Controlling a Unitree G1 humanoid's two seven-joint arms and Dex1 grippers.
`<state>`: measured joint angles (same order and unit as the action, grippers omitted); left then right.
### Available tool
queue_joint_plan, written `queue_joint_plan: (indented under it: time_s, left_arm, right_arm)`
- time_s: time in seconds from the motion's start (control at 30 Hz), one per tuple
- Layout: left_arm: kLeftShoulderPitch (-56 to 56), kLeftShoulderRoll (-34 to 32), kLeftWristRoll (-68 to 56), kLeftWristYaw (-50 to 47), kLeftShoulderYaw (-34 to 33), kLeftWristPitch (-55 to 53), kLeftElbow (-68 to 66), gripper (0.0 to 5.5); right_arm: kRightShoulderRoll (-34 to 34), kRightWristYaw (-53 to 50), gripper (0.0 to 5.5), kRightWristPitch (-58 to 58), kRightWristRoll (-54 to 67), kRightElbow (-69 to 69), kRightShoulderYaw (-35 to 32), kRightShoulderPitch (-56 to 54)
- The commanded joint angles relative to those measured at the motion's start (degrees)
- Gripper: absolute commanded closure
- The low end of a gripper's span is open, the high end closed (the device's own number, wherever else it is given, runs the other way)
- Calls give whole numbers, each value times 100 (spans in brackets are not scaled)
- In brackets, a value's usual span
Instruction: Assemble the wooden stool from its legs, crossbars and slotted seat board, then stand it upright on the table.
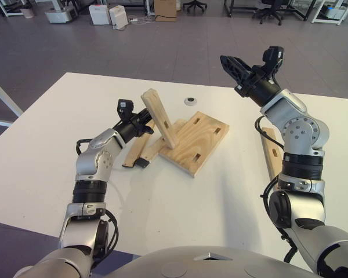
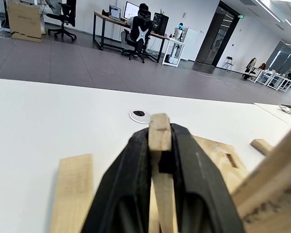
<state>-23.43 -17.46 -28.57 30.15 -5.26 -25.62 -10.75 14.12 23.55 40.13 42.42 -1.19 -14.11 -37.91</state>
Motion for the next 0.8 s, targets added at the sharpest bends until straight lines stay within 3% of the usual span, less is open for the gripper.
queue_joint_plan:
  time_s: [0.03, 0.27, 0.57, 0.8]
  left_arm:
    - [-73, -135, 308, 53, 61, 11, -365, 510]
    - [286, -440, 505, 302, 491, -299, -160, 510]
    - [271, -887, 552, 248, 478, -690, 225, 510]
    - [747, -1303, 1328, 189, 1283, -764, 786, 510]
  right_arm:
    - [4, 31, 399, -33, -29, -3, 45, -79]
    - [17, 24, 399, -59, -43, -21, 78, -90]
    - [18, 0, 399, -31, -19, 47, 93, -50]
    - [7, -39, 399, -7, -7, 99, 91, -16]
